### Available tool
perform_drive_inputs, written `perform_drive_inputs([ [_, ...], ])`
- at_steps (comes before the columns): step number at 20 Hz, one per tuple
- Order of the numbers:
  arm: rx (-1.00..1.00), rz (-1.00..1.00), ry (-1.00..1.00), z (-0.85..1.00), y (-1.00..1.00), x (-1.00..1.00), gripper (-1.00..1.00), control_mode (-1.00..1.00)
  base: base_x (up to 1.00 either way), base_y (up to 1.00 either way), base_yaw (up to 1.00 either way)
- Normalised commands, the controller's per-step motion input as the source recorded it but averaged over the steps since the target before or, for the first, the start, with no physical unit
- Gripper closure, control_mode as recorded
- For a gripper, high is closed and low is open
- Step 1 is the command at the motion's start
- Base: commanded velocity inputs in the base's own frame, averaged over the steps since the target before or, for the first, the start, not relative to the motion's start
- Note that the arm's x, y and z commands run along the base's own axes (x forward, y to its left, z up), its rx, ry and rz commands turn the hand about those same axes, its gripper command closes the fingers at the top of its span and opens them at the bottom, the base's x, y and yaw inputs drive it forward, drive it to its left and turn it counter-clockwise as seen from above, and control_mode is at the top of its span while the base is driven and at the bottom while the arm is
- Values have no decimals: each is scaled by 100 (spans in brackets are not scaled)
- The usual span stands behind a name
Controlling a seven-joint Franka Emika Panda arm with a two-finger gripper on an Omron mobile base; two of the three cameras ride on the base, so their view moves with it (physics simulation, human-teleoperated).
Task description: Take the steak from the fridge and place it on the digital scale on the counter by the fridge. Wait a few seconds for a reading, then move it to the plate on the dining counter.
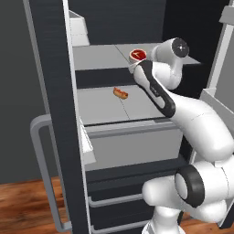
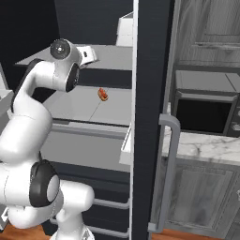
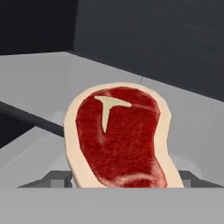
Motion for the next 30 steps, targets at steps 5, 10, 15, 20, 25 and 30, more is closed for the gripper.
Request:
perform_drive_inputs([
  [5,9,-13,1,63,3,-100,100,-100,0,0,0],
  [10,13,-13,9,51,0,-100,100,-100,0,0,0],
  [15,7,-13,19,6,0,-100,100,-100,0,0,0],
  [20,0,-7,26,-43,0,-97,100,-100,0,0,0],
  [25,2,-4,23,-54,0,-67,100,-100,0,0,0],
  [30,7,-3,30,-54,-5,-19,100,-100,0,0,0],
])
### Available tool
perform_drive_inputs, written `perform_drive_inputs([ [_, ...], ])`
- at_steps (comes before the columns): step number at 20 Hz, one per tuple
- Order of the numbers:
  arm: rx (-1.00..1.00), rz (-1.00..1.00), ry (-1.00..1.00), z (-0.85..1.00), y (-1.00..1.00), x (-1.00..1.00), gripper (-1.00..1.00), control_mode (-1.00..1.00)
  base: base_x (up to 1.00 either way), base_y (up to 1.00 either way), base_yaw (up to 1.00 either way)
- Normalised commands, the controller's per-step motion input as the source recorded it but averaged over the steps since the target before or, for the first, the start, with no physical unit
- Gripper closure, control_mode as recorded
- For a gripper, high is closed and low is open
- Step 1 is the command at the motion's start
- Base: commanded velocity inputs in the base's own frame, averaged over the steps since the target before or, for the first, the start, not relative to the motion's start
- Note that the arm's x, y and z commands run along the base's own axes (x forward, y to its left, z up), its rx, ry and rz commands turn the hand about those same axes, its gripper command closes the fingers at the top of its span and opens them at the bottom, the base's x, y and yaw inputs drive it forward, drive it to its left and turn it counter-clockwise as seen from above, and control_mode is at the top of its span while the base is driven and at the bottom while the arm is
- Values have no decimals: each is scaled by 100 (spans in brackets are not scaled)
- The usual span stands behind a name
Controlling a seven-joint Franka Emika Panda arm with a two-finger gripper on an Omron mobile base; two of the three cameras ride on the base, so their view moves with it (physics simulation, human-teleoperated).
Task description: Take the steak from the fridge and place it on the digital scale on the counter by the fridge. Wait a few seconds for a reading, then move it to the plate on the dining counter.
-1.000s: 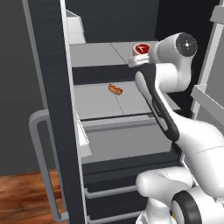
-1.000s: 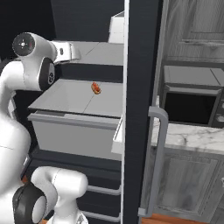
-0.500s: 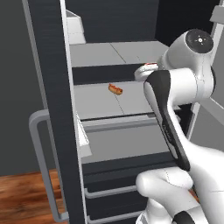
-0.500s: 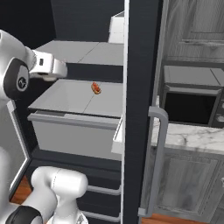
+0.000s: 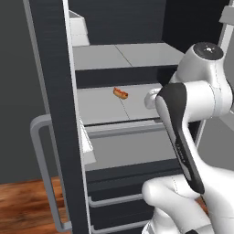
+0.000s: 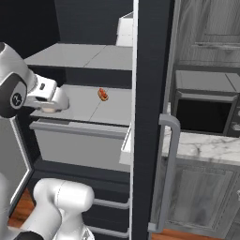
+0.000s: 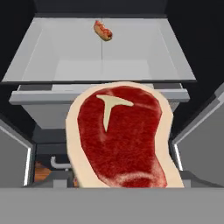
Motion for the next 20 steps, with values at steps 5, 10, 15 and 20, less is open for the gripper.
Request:
perform_drive_inputs([
  [5,8,-5,29,-45,0,-2,100,-100,0,0,0],
  [10,1,-1,3,-7,0,-8,100,100,-72,0,-5],
  [15,0,0,0,0,0,0,100,100,-100,0,-14],
  [20,0,0,0,0,0,0,100,100,-100,0,-31],
])
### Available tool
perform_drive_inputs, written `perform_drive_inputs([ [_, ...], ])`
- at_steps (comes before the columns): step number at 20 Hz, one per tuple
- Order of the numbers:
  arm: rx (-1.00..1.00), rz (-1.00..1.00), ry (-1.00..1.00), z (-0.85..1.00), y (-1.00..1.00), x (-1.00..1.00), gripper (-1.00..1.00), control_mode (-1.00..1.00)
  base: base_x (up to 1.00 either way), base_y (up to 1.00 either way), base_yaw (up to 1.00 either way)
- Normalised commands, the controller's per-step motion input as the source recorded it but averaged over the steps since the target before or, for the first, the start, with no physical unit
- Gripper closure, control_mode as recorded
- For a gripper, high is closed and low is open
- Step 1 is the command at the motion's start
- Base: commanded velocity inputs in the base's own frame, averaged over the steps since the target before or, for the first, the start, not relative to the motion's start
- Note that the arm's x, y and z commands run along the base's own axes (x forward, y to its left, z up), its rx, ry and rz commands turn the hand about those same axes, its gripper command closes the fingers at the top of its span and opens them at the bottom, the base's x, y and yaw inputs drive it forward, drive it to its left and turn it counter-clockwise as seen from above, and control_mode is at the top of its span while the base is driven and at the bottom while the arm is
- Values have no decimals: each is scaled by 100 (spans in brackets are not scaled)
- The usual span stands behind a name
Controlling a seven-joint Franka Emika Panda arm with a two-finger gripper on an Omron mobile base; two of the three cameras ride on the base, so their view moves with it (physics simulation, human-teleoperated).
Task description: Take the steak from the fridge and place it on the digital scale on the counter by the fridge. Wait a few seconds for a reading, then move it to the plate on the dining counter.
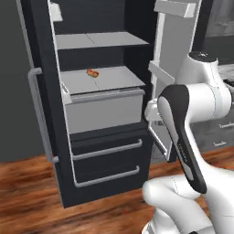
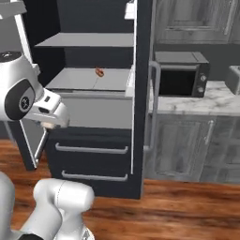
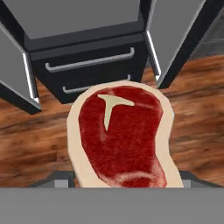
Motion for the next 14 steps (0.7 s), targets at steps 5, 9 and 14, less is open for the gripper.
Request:
perform_drive_inputs([
  [5,0,0,0,0,0,0,100,100,-69,0,-76],
  [9,0,0,0,0,0,0,100,100,-27,-2,-89],
  [14,0,0,0,0,0,0,100,100,-4,-33,-82],
])
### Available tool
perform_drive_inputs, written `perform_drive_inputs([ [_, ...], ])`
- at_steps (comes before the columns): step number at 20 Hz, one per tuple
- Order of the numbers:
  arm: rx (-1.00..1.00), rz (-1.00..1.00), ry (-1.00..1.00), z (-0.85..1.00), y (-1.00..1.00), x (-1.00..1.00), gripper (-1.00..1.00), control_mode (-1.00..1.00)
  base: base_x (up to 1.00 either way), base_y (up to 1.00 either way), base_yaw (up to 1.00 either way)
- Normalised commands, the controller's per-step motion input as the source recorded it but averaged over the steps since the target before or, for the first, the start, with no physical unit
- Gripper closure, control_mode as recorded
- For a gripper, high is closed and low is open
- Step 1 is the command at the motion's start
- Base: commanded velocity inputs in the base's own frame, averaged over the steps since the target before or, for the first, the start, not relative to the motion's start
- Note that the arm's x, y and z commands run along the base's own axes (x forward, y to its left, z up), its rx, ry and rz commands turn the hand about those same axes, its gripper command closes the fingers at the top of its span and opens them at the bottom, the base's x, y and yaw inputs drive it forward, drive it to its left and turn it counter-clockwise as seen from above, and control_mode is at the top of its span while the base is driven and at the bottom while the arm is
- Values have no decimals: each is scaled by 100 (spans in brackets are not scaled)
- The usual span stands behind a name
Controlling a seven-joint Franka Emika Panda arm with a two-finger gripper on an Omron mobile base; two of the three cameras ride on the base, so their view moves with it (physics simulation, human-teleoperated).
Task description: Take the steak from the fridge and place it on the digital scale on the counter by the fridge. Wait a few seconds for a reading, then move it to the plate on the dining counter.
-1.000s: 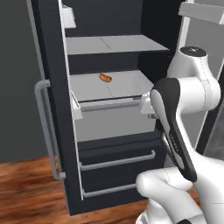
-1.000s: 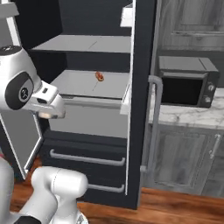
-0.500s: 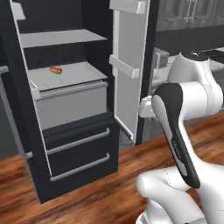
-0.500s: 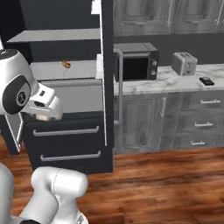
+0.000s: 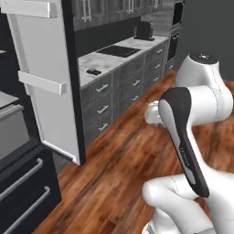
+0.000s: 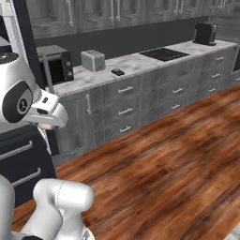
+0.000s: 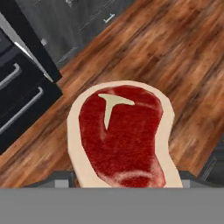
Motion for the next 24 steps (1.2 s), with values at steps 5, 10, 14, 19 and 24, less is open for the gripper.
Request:
perform_drive_inputs([
  [5,0,0,0,0,0,0,100,100,64,-32,-45],
  [10,0,0,0,0,0,0,100,100,100,-20,-14],
  [14,0,0,0,0,0,0,100,100,100,-16,0],
  [19,0,0,0,0,0,0,100,100,100,0,23],
  [24,0,0,0,0,0,0,100,100,100,22,46],
])
